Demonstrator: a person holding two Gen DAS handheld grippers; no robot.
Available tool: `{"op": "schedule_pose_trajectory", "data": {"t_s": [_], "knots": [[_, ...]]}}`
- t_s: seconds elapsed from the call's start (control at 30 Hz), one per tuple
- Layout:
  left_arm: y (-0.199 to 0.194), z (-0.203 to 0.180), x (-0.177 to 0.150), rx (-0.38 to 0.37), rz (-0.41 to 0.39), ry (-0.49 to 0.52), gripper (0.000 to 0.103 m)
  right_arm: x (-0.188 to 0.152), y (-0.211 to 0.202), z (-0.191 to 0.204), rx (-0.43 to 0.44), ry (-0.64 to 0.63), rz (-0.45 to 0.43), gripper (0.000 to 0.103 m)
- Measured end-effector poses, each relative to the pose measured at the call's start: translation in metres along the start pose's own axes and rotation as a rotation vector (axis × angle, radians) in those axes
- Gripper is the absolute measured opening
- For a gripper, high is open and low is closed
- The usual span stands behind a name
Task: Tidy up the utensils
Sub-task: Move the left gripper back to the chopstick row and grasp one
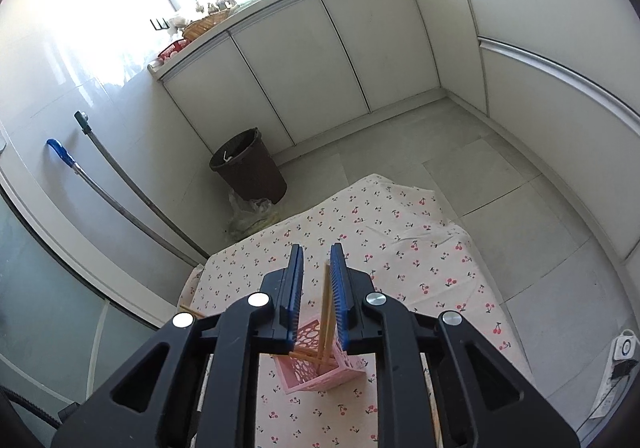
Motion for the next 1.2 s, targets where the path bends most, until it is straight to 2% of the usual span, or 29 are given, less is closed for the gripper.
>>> {"op": "schedule_pose_trajectory", "data": {"t_s": [0.13,0.33,0.37,0.4,0.43,0.47,0.5,0.57,0.63,0.77,0.97,1.07,1.2], "knots": [[0.003,-0.009,-0.004,-0.001,0.008,0.030,0.029,-0.011,-0.005,-0.001,-0.029,-0.052,0.006,0.018],[0.011,-0.015,-0.013,0.016,0.034,0.068,0.037,-0.034,-0.013,-0.011,-0.069,-0.096,0.031,0.034],[0.014,-0.016,-0.015,0.022,0.042,0.073,0.041,-0.038,-0.014,-0.015,-0.077,-0.104,0.036,0.041],[0.016,-0.015,-0.016,0.028,0.051,0.079,0.044,-0.045,-0.015,-0.019,-0.089,-0.115,0.042,0.051],[0.020,-0.015,-0.020,0.037,0.063,0.084,0.053,-0.049,-0.015,-0.022,-0.097,-0.120,0.049,0.057],[0.023,-0.015,-0.022,0.045,0.073,0.085,0.064,-0.056,-0.016,-0.028,-0.105,-0.119,0.056,0.073],[0.026,-0.014,-0.025,0.054,0.082,0.083,0.068,-0.062,-0.018,-0.035,-0.115,-0.108,0.056,0.084],[0.035,-0.011,-0.031,0.080,0.110,0.079,0.087,-0.073,-0.021,-0.051,-0.136,-0.077,0.053,0.088],[0.044,-0.008,-0.038,0.105,0.148,0.074,0.095,-0.084,-0.020,-0.066,-0.156,-0.065,0.075,0.090],[0.063,0.000,-0.055,0.142,0.229,0.042,0.096,-0.113,-0.015,-0.107,-0.217,-0.038,0.146,0.092],[0.089,-0.001,-0.080,0.158,0.343,0.013,0.096,-0.166,-0.013,-0.167,-0.260,0.064,0.244,0.093],[0.101,-0.013,-0.095,0.164,0.386,0.037,0.096,-0.191,-0.015,-0.195,-0.276,0.110,0.279,0.093],[0.114,-0.034,-0.109,0.185,0.409,0.118,0.096,-0.213,-0.022,-0.224,-0.290,0.148,0.281,0.093]]}}
Point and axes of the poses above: each gripper's, at about its wrist camera, not at the fingertips, and y roughly the way its jaws point, z to its left, x to its top, the point moved 8 cm from there along y, roughly the way its jaws point, and after that the axes turned 2 degrees about z, right-handed, at the moved point
